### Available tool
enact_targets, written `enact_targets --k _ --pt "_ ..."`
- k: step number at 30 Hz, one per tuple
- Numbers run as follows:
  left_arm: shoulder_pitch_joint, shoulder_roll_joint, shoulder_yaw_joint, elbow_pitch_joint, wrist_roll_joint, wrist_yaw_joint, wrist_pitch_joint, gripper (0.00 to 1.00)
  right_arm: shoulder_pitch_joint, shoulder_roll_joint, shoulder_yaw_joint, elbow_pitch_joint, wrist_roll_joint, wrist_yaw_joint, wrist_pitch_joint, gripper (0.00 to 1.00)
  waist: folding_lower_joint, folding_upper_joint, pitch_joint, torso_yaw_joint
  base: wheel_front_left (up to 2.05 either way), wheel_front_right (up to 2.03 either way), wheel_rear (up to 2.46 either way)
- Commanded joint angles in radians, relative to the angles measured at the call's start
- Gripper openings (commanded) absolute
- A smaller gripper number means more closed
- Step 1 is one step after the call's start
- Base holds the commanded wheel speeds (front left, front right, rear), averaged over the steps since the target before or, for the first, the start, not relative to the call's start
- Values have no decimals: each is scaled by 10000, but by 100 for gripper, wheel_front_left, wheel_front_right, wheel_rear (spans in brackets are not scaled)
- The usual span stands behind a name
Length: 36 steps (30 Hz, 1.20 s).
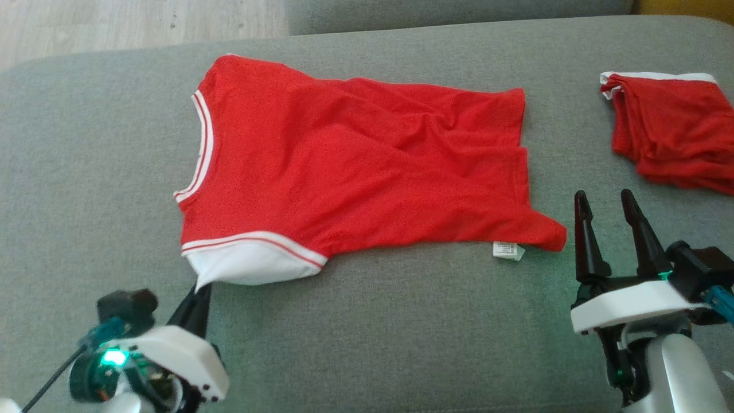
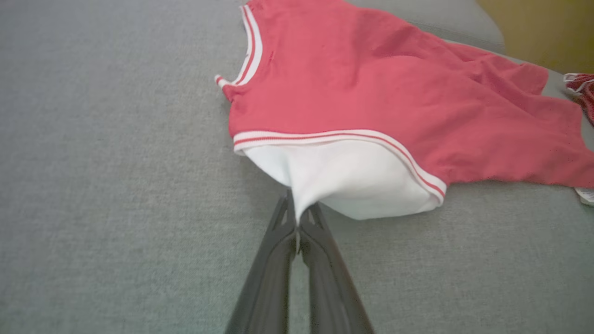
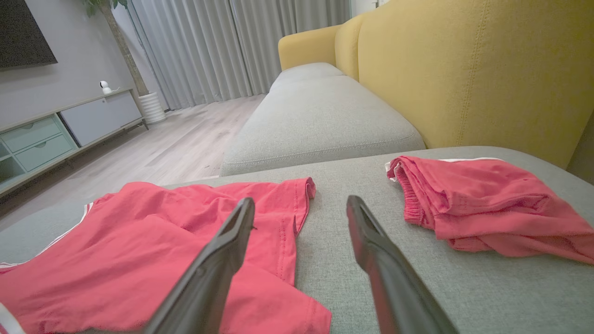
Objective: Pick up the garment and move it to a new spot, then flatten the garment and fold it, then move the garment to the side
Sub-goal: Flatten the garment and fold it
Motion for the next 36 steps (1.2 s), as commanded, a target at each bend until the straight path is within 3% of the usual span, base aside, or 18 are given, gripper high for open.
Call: enact_targets --k 1,2,3,4,14,19,22,28,36 --pt "-241 329 583 -328 -74 136 35 0 -256 -26 262 -277 52 65 -112 100 1 0 0 -46 0 0 0" --pt "-141 371 626 -276 -107 214 94 19 -273 -26 290 -250 61 65 -114 100 1 0 -6 -78 0 0 0" --pt "-66 381 680 -241 -150 264 89 67 -284 -26 304 -226 67 65 -111 100 1 0 -13 -104 0 0 0" --pt "-13 367 770 -221 -186 323 3 100 -291 -26 294 -206 63 65 -108 100 1 0 -24 -127 0 0 0" --pt "-65 313 1288 -606 79 526 -1226 100 -172 -26 161 -281 -28 65 -37 100 1 0 -178 -188 0 0 0" --pt "-829 -233 534 -282 230 50 -1246 100 -222 -26 235 -393 -57 65 28 100 1 0 -59 -237 0 0 0" --pt "-1652 -689 71 553 282 -286 -1123 100 -319 -26 320 -454 -108 65 90 100 1 0 85 -327 0 0 0" --pt "-3221 -1509 -454 2921 477 -494 -912 100 -493 -26 490 -622 -250 65 217 100 1 0 429 -684 0 0 0" --pt "-4344 -1827 -933 5220 703 -688 -347 100 -451 -26 464 -812 -354 65 289 100 1 0 748 -959 0 0 0"
